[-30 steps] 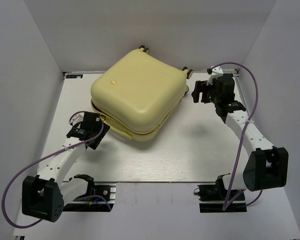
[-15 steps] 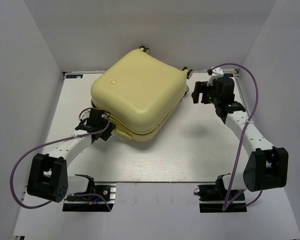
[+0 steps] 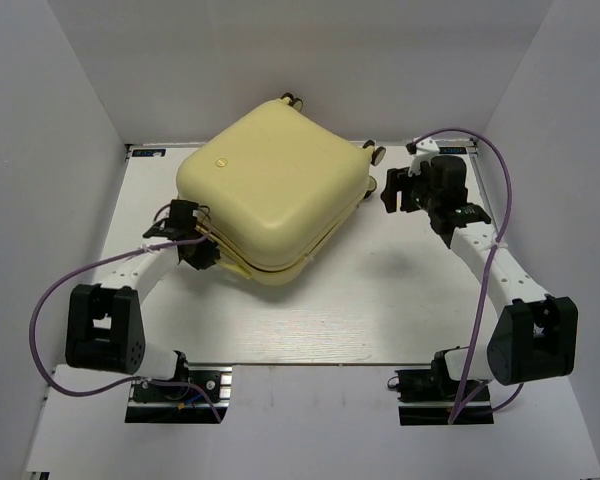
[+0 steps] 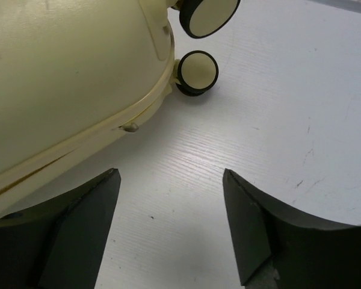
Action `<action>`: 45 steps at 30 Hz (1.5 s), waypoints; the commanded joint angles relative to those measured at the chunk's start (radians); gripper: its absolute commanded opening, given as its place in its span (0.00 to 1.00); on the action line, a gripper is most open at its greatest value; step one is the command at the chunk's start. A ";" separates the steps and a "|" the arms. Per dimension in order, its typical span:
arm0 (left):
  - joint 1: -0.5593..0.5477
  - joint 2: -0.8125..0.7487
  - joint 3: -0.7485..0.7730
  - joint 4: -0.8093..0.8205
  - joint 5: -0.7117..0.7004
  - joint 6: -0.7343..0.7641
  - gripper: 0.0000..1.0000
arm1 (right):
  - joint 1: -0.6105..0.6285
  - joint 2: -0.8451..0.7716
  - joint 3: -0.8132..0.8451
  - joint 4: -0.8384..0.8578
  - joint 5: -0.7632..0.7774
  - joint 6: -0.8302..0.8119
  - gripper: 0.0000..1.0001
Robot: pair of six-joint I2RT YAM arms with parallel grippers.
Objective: Pack the luggage
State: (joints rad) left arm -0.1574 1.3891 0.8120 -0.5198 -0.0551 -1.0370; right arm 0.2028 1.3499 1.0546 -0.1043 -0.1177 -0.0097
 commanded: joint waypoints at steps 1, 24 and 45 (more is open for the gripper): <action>0.149 0.066 0.070 -0.276 -0.112 0.274 0.00 | 0.029 0.000 0.042 -0.057 -0.028 -0.114 0.73; 0.245 0.140 0.122 -0.209 0.084 0.463 0.00 | 0.274 0.164 -0.219 0.488 0.107 -0.009 0.62; 0.263 0.169 0.139 -0.224 0.106 0.537 0.00 | 0.271 0.330 -0.125 0.759 0.026 -0.030 0.00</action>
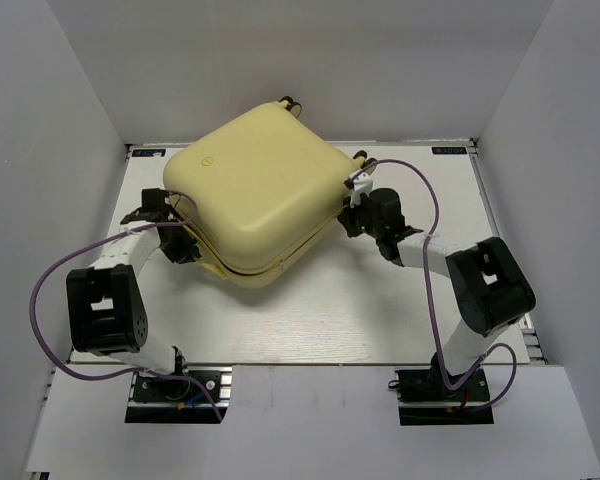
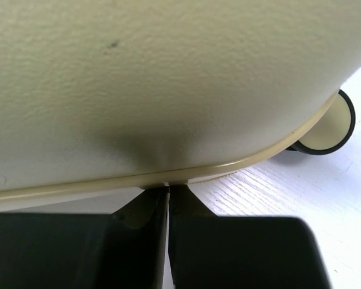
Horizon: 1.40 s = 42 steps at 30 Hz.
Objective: Pack the luggage
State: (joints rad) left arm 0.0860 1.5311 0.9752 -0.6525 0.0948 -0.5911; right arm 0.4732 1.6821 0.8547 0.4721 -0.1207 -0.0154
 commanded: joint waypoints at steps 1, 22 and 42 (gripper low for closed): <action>0.026 0.027 -0.023 -0.090 -0.044 0.091 0.00 | 0.001 -0.002 0.081 0.181 0.056 -0.034 0.00; 0.192 0.119 0.030 -0.147 -0.066 0.089 0.00 | -0.131 0.200 0.308 0.109 0.450 0.045 0.00; 0.210 0.280 0.229 -0.248 -0.148 0.160 0.00 | -0.381 0.559 0.611 0.546 -0.210 0.301 0.00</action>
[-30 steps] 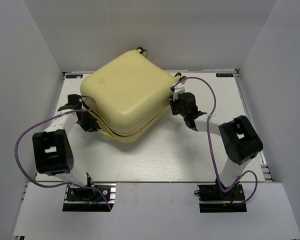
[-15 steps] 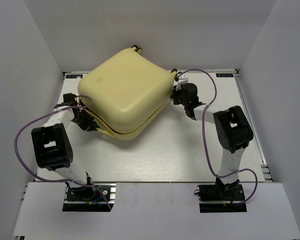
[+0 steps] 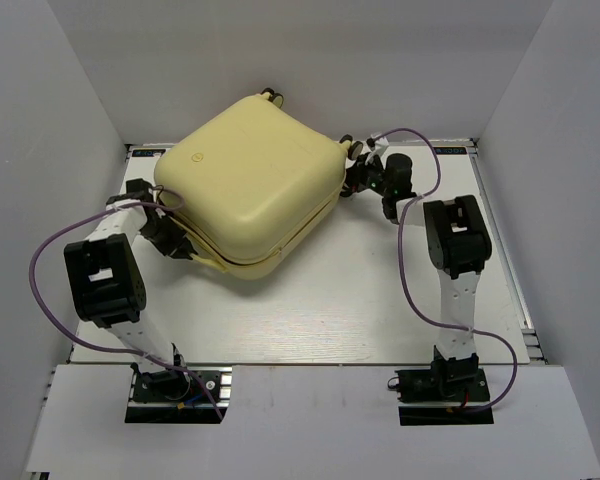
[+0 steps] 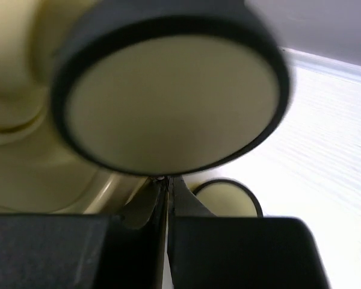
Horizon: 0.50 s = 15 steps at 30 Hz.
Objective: Pack the luggage
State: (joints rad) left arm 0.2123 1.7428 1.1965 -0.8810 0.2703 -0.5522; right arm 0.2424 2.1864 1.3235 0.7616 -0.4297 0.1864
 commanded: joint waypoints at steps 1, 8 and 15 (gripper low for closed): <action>0.084 0.076 0.017 -0.030 -0.324 0.126 0.00 | -0.152 0.085 0.160 0.268 0.077 0.151 0.00; 0.078 0.141 0.112 -0.067 -0.318 0.161 0.00 | -0.140 0.206 0.267 0.354 -0.086 0.251 0.00; 0.072 0.233 0.247 -0.104 -0.315 0.166 0.00 | -0.137 0.374 0.520 0.217 -0.149 0.410 0.00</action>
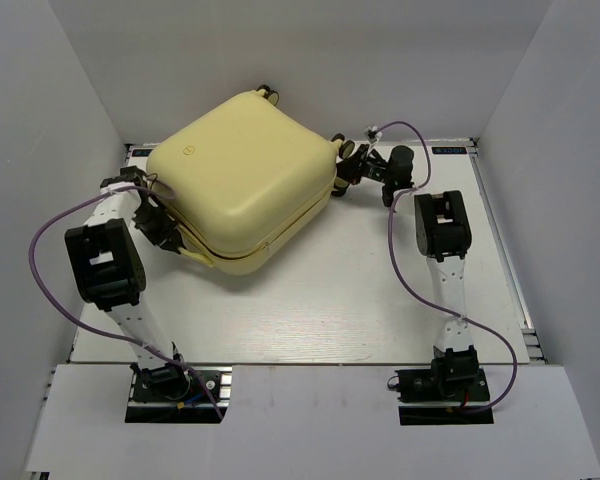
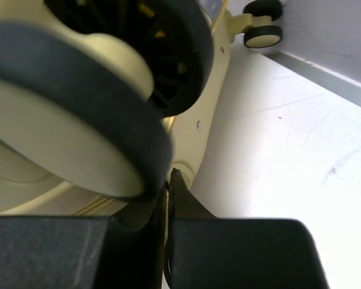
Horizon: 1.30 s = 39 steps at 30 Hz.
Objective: Pack the luggage
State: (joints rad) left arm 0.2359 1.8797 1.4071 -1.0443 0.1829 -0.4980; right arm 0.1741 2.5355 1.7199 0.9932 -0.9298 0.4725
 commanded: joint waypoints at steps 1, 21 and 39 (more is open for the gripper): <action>0.048 0.101 0.042 0.063 -0.227 0.119 0.00 | -0.067 0.032 0.156 -0.040 0.352 0.130 0.00; -0.007 0.265 0.311 0.021 -0.131 0.292 0.00 | 0.019 -0.005 0.079 0.200 0.152 0.112 0.00; -0.218 0.232 0.432 0.029 0.179 0.638 0.00 | 0.125 -0.895 -1.158 0.322 0.274 -0.066 0.00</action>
State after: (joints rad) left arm 0.1055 2.1323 1.8069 -0.9623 0.1528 0.0360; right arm 0.2279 1.8168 0.6292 1.1652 -0.6361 0.4171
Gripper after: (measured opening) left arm 0.211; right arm 0.011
